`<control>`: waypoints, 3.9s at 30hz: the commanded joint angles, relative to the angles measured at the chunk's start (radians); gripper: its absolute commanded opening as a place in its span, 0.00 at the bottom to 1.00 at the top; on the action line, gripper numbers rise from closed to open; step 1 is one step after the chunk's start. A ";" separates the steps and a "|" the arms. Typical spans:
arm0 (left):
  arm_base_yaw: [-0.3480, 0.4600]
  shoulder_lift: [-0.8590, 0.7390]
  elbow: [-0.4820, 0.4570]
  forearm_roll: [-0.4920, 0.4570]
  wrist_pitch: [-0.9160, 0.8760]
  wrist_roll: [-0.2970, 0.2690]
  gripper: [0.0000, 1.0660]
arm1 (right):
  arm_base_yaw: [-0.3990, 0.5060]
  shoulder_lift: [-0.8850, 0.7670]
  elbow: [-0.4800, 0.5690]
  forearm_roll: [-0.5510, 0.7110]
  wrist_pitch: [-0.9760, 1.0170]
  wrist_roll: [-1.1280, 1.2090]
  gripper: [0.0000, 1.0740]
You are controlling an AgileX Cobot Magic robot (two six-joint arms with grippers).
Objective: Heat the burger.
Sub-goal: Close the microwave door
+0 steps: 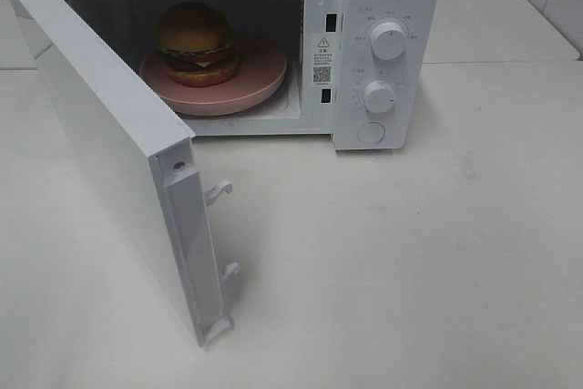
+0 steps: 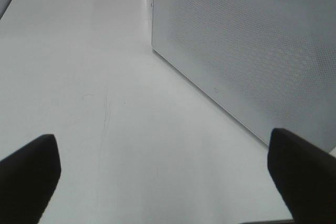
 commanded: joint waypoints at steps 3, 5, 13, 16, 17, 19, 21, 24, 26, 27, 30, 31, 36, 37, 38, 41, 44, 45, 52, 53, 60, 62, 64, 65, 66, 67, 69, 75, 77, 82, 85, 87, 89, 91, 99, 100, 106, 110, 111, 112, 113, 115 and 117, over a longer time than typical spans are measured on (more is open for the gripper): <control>0.005 -0.024 0.002 -0.003 -0.014 -0.004 0.96 | -0.007 -0.025 0.002 0.001 -0.009 -0.012 0.71; 0.005 -0.024 0.002 -0.003 -0.014 -0.004 0.96 | -0.007 -0.025 0.002 0.001 -0.009 -0.012 0.71; 0.005 -0.024 0.002 -0.003 -0.014 -0.004 0.96 | -0.007 -0.025 0.002 0.001 -0.009 -0.012 0.70; 0.005 -0.024 0.002 -0.003 -0.014 -0.004 0.96 | -0.007 -0.025 0.002 0.001 -0.009 -0.012 0.70; 0.005 -0.024 0.002 -0.003 -0.014 -0.004 0.96 | -0.007 -0.025 0.002 0.001 -0.009 -0.012 0.70; 0.005 -0.024 0.002 -0.003 -0.014 -0.004 0.96 | -0.007 -0.025 0.002 0.001 -0.009 -0.012 0.70; 0.005 -0.024 0.002 -0.003 -0.014 -0.004 0.96 | -0.007 -0.025 0.002 0.001 -0.009 -0.012 0.70; 0.005 -0.024 0.002 -0.003 -0.014 -0.004 0.96 | -0.007 -0.025 0.002 0.001 -0.009 -0.012 0.70; 0.005 -0.024 0.002 -0.003 -0.014 -0.004 0.96 | -0.007 -0.025 0.002 0.001 -0.009 -0.012 0.70; 0.005 -0.024 0.002 -0.003 -0.014 -0.004 0.96 | -0.007 -0.025 0.002 0.001 -0.009 -0.012 0.70; 0.005 -0.024 0.002 -0.003 -0.014 -0.005 0.96 | -0.007 -0.025 0.002 0.001 -0.009 -0.012 0.70; 0.005 -0.024 0.002 -0.001 -0.014 -0.008 0.96 | -0.007 -0.025 0.002 0.001 -0.009 -0.012 0.70; 0.005 -0.015 0.002 0.002 -0.016 -0.023 0.96 | -0.007 -0.025 0.002 0.001 -0.009 -0.012 0.70; 0.005 -0.013 0.002 -0.003 -0.017 -0.025 0.96 | -0.007 -0.025 0.002 0.001 -0.009 -0.012 0.70; 0.005 -0.001 0.002 -0.016 -0.018 -0.024 0.96 | -0.007 -0.025 0.002 0.001 -0.009 -0.012 0.70; 0.005 0.038 -0.013 -0.051 -0.034 -0.023 0.96 | -0.007 -0.025 0.002 0.001 -0.009 -0.012 0.70; 0.005 0.072 -0.028 -0.047 -0.051 -0.022 0.95 | -0.007 -0.025 0.002 0.001 -0.009 -0.012 0.70; 0.005 0.089 -0.032 -0.032 -0.062 -0.018 0.94 | -0.007 -0.025 0.002 0.001 -0.009 -0.012 0.70; 0.005 0.219 -0.032 -0.012 -0.202 -0.007 0.68 | -0.007 -0.025 0.002 0.001 -0.009 -0.012 0.70; 0.005 0.219 -0.032 -0.012 -0.202 -0.007 0.68 | -0.007 -0.025 0.002 0.001 -0.009 -0.012 0.70; 0.005 0.365 -0.014 -0.010 -0.347 -0.004 0.29 | -0.007 -0.025 0.002 0.001 -0.009 -0.012 0.70; 0.005 0.383 -0.006 -0.012 -0.371 -0.004 0.21 | -0.007 -0.025 0.002 0.001 -0.009 -0.012 0.70; 0.005 0.412 0.005 -0.012 -0.409 -0.004 0.06 | -0.007 -0.025 0.002 0.001 -0.009 -0.012 0.70; 0.005 0.429 0.009 -0.012 -0.430 0.000 0.00 | -0.007 -0.025 0.002 0.001 -0.009 -0.012 0.70; 0.005 0.458 0.018 -0.013 -0.481 0.017 0.00 | -0.007 -0.025 0.002 0.001 -0.009 -0.012 0.70; 0.005 0.458 0.018 -0.013 -0.481 0.017 0.00 | -0.007 -0.025 0.002 0.001 -0.009 -0.012 0.70; 0.005 0.500 0.040 -0.020 -0.563 0.065 0.00 | -0.007 -0.025 0.002 0.001 -0.009 -0.012 0.70; 0.005 0.575 0.127 -0.111 -0.827 0.154 0.00 | -0.007 -0.025 0.002 0.001 -0.009 -0.012 0.70; 0.005 0.602 0.154 -0.125 -0.898 0.179 0.00 | -0.007 -0.025 0.002 0.001 -0.009 -0.012 0.70; 0.005 0.671 0.198 -0.128 -1.081 0.197 0.00 | -0.007 -0.025 0.002 0.001 -0.009 -0.012 0.70; 0.005 0.715 0.218 -0.128 -1.189 0.194 0.00 | -0.007 -0.025 0.002 0.001 -0.009 -0.012 0.70; 0.005 0.733 0.224 -0.128 -1.225 0.194 0.00 | -0.007 -0.025 0.002 0.001 -0.009 -0.012 0.70; 0.005 0.786 0.240 -0.127 -1.281 0.189 0.00 | -0.007 -0.025 0.002 0.001 -0.009 -0.012 0.70; 0.005 0.816 0.254 -0.122 -1.314 0.160 0.00 | -0.007 -0.025 0.002 0.001 -0.009 -0.012 0.70; 0.005 0.946 0.290 0.145 -1.523 -0.087 0.00 | -0.007 -0.025 0.002 0.001 -0.009 -0.012 0.70; 0.005 0.968 0.292 0.214 -1.550 -0.136 0.00 | -0.007 -0.025 0.002 0.001 -0.009 -0.012 0.70; 0.005 1.117 0.292 0.528 -1.703 -0.329 0.00 | -0.007 -0.025 0.002 0.001 -0.009 -0.012 0.70; 0.005 1.194 0.292 0.621 -1.792 -0.398 0.00 | -0.007 -0.025 0.002 0.001 -0.009 -0.012 0.70; 0.005 1.241 0.292 0.660 -1.864 -0.420 0.00 | -0.007 -0.025 0.002 0.001 -0.009 -0.012 0.70; 0.005 1.289 0.292 0.696 -1.920 -0.433 0.00 | -0.007 -0.025 0.002 0.001 -0.009 -0.012 0.70; 0.005 1.289 0.292 0.696 -1.920 -0.433 0.00 | -0.007 -0.025 0.002 0.001 -0.009 -0.012 0.70; 0.004 1.360 0.292 0.730 -2.003 -0.433 0.00 | -0.007 -0.025 0.002 0.001 -0.009 -0.012 0.70; -0.005 1.383 0.292 0.728 -2.022 -0.432 0.00 | -0.007 -0.025 0.002 0.001 -0.009 -0.012 0.70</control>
